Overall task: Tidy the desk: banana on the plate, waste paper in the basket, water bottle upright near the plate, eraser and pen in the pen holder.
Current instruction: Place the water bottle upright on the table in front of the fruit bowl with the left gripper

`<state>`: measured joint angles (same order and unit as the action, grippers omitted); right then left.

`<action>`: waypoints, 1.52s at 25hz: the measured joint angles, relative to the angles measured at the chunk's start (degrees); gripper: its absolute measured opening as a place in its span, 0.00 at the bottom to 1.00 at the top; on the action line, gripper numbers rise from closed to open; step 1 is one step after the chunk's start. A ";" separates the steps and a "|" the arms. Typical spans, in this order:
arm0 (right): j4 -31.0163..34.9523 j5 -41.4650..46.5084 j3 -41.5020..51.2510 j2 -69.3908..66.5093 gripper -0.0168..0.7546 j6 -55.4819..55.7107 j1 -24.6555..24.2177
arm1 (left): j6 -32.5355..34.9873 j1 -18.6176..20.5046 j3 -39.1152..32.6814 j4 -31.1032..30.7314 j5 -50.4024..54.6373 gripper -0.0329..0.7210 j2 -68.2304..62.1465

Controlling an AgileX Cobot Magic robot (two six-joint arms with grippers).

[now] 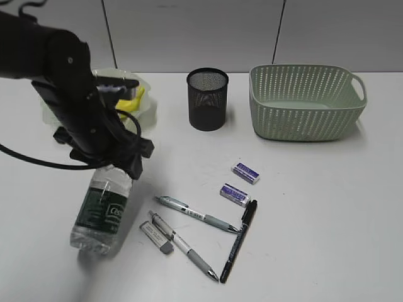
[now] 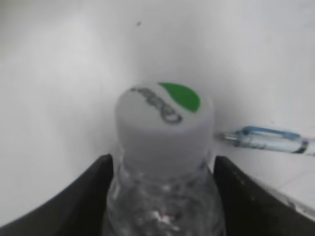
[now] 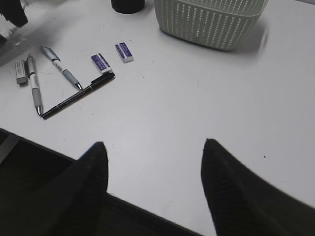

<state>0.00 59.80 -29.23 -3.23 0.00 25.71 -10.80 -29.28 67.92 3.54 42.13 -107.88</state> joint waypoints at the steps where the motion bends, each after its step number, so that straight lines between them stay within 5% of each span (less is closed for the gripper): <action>1: 0.00 0.00 0.00 0.00 0.64 0.00 0.00 | -0.04 0.00 0.00 0.00 -0.12 0.64 1.89; 6: 0.00 0.00 0.00 0.00 0.64 0.00 0.00 | -0.04 0.00 -2.66 -0.22 -1.25 0.61 11.13; 16: 0.00 0.00 0.00 0.00 0.64 0.00 0.00 | -0.06 0.00 -19.42 -5.03 -12.26 0.58 24.29; 25: 0.00 0.00 0.00 0.00 0.64 0.00 0.00 | -0.18 -0.05 -19.53 -11.88 -15.38 0.57 24.34; 38: 0.00 0.00 0.00 0.00 0.64 0.00 0.00 | -0.18 0.13 -10.76 -11.90 -10.27 0.59 15.93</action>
<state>0.00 59.80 -29.23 -3.23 0.00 25.71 -10.98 -29.15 57.15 -8.36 31.85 -91.94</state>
